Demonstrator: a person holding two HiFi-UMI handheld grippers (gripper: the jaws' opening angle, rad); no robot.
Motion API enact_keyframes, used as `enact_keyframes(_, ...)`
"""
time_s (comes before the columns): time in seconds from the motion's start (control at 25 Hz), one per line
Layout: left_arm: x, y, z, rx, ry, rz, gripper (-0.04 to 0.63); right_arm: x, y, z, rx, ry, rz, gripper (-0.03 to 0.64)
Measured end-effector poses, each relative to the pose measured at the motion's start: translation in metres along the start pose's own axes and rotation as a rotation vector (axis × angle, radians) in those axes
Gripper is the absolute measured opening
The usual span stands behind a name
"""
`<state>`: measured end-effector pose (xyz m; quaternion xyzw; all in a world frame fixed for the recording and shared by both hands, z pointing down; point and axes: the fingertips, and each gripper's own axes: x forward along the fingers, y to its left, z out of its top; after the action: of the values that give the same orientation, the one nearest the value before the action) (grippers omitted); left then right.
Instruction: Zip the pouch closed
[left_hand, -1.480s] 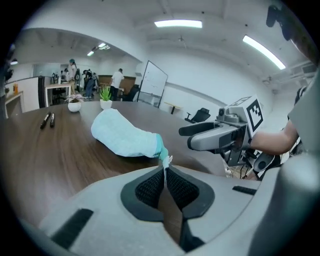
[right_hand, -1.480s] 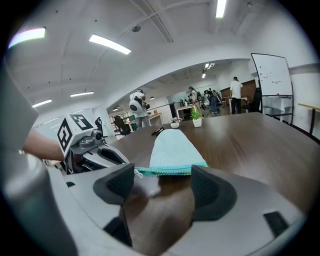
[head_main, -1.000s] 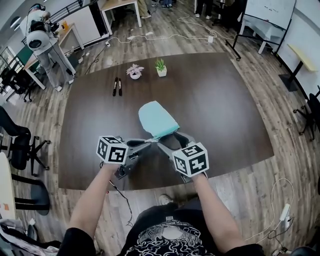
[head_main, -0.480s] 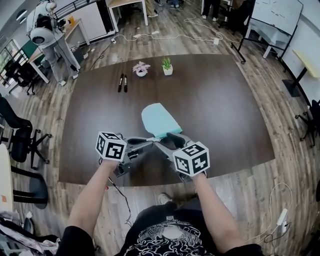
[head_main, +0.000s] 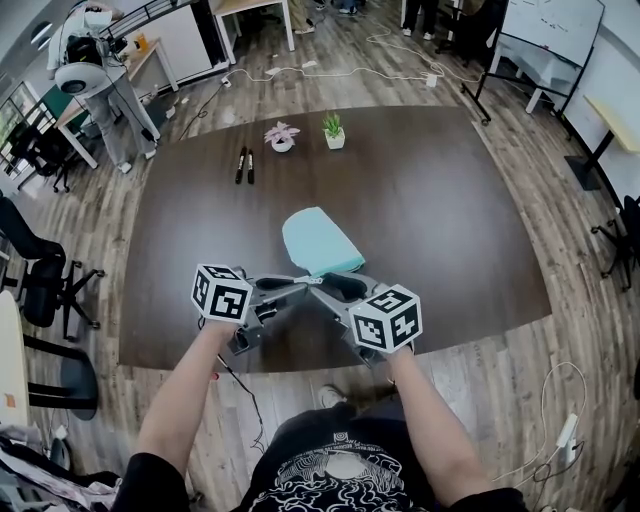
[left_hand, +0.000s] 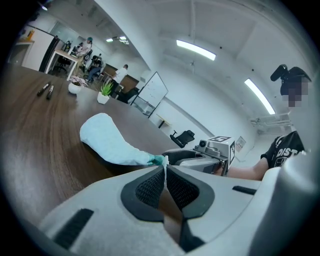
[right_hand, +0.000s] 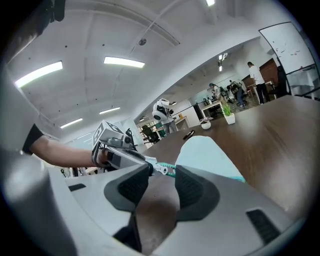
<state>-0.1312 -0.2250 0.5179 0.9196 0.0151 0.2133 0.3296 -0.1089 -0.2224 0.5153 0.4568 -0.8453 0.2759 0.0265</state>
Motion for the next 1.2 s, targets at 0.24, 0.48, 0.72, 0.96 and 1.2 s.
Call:
enact_keyframes(0.24,0.001,-0.003,0.0,0.006,0.01,-0.014,0.021,-0.002,0.001,0.0,0.03,-0.012,0.047,0.155)
enact_keyframes(0.48,0.003,-0.002,0.0,0.008,0.013,-0.02,0.021,-0.002,0.003,0.0,0.029,-0.009,0.09,0.135)
enact_keyframes(0.72,0.004,-0.003,-0.001,0.014,0.02,-0.013,0.021,-0.006,0.005,0.002,0.031,-0.014,0.121,0.109)
enact_keyframes(0.96,0.003,-0.003,0.001,0.015,0.021,-0.002,0.021,-0.009,0.008,0.004,0.045,-0.02,0.145,0.092)
enact_keyframes(1.2,0.001,-0.001,-0.001,0.009,0.026,0.01,0.021,-0.007,0.012,0.003,0.054,-0.006,0.175,0.078)
